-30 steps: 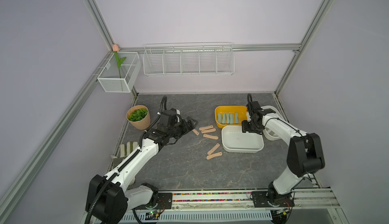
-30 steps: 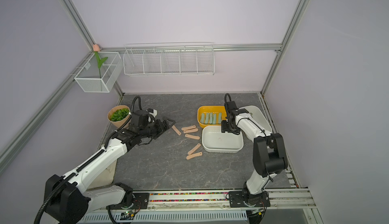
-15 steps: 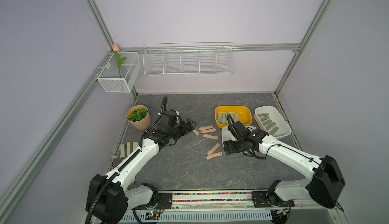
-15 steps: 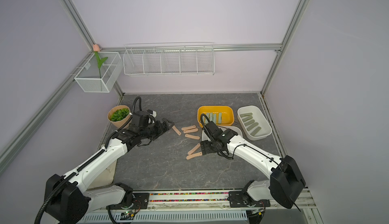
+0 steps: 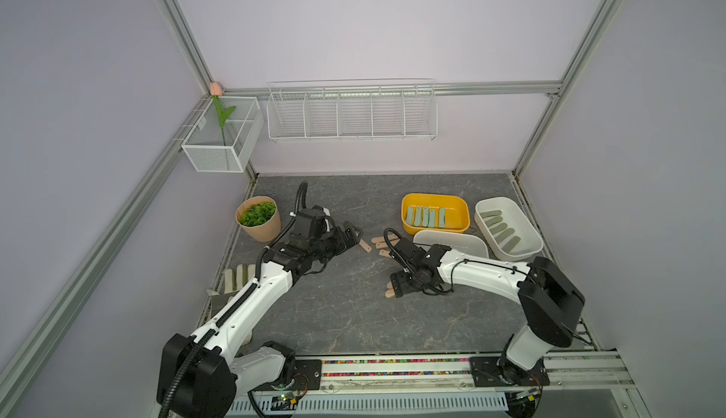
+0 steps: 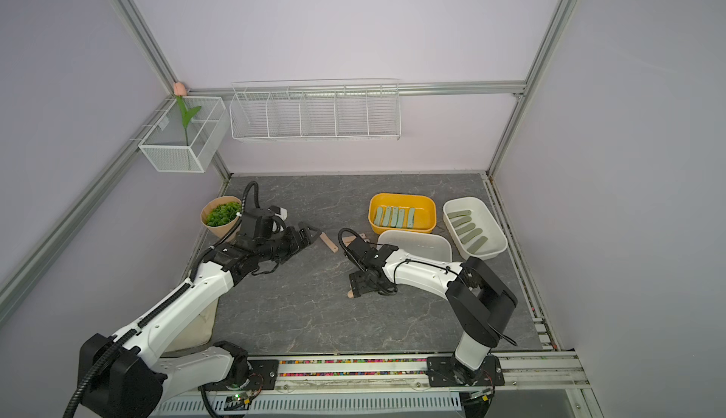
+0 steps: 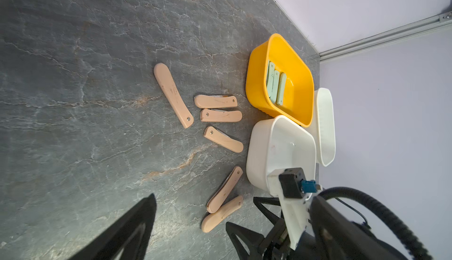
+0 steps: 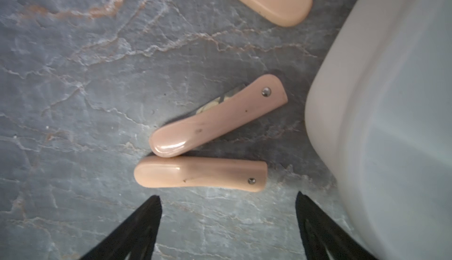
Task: Place the fruit knives into the storage box by color
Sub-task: Move the storage box to the center of the board, then adjust the fruit knife at the center of the board.
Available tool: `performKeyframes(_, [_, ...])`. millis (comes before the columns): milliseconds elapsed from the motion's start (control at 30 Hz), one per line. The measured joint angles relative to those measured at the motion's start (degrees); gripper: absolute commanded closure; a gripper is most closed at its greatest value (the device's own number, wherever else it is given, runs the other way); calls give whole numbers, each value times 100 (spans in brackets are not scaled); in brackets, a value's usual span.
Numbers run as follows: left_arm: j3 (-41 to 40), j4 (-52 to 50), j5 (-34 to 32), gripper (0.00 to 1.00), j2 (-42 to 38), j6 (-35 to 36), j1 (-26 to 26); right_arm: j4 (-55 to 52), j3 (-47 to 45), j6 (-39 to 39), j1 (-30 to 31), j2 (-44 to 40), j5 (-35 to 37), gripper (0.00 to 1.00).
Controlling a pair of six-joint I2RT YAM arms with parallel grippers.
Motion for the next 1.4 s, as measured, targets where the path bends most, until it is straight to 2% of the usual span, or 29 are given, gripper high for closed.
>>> performKeyframes(467, [-122,-125,61,1,-306,52,264,308,581,116,39,859,-173,11])
performKeyframes(867, [-162,-136,155,1,-337,57,358,476,1585,17,83,1641,-608,13])
performKeyframes(1033, [-162,-140,170,1,-365,72,398,542,1399,28,249,1482,-601,12])
performKeyframes(1233, [-201,-120,201,1,-400,74,402,505,612,271,509,584,-463,11])
performKeyframes(1400, [-203,-118,236,1,-400,72,415,522,44,570,756,173,-361,11])
